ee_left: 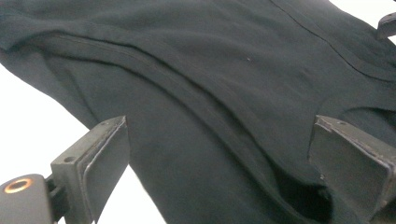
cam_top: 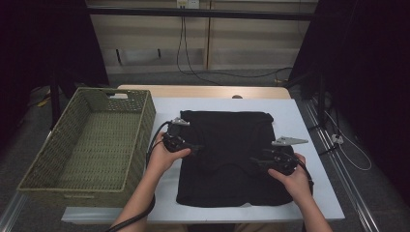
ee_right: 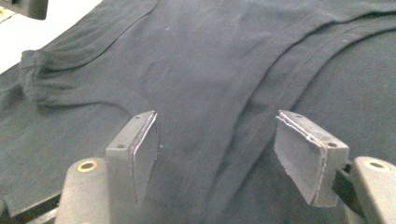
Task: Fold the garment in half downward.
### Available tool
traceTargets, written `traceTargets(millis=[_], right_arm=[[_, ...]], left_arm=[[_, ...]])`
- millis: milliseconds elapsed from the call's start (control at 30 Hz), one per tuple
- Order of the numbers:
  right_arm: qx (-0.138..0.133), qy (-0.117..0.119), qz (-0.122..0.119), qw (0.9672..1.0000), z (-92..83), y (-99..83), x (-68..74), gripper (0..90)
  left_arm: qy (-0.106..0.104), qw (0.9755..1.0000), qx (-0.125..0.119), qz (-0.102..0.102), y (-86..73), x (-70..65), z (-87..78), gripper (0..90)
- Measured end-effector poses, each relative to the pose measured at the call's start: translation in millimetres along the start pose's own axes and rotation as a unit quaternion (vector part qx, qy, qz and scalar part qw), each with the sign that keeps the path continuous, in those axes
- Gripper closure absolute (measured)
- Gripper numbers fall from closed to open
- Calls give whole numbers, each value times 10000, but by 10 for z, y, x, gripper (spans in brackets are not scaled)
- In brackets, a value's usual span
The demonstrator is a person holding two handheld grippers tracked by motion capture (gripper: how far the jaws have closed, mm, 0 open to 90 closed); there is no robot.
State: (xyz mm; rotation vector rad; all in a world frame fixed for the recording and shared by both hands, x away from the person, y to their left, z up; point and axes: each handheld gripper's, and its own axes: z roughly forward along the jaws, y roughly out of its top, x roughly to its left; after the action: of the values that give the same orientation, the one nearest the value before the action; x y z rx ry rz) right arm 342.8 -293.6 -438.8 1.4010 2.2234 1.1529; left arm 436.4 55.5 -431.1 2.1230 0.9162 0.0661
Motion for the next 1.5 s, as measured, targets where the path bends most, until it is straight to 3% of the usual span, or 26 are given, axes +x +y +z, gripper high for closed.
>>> traceTargets(millis=[100,367,567,667,767,1033,1233,1500], right_arm=[[-9,16,-31,10000,-18,-50,27,310],[43,-68,-135,9999,-93,-145,74,340],[51,-65,-130,9999,-165,-207,108,364],[25,-50,-149,9999,-193,-226,132,417],[6,8,-170,9999,-227,-264,162,496],[40,-50,-173,9998,-290,-331,203,586],[90,2,-157,9998,-271,-353,245,596],[148,-63,-228,9996,-251,-353,241,607]], left_arm=[[-82,10000,-13,-3,-46,-28,-14,61],[-152,9996,0,235,-161,-127,-52,68],[-231,9994,46,263,-246,-171,-89,72],[-356,9988,28,327,-283,-227,-123,140],[-350,9986,-20,407,-297,-266,-163,147],[-564,9974,-8,452,-315,-361,-195,365],[-630,9967,51,510,-303,-421,-136,447],[-629,9949,489,617,-341,-478,-47,657]])
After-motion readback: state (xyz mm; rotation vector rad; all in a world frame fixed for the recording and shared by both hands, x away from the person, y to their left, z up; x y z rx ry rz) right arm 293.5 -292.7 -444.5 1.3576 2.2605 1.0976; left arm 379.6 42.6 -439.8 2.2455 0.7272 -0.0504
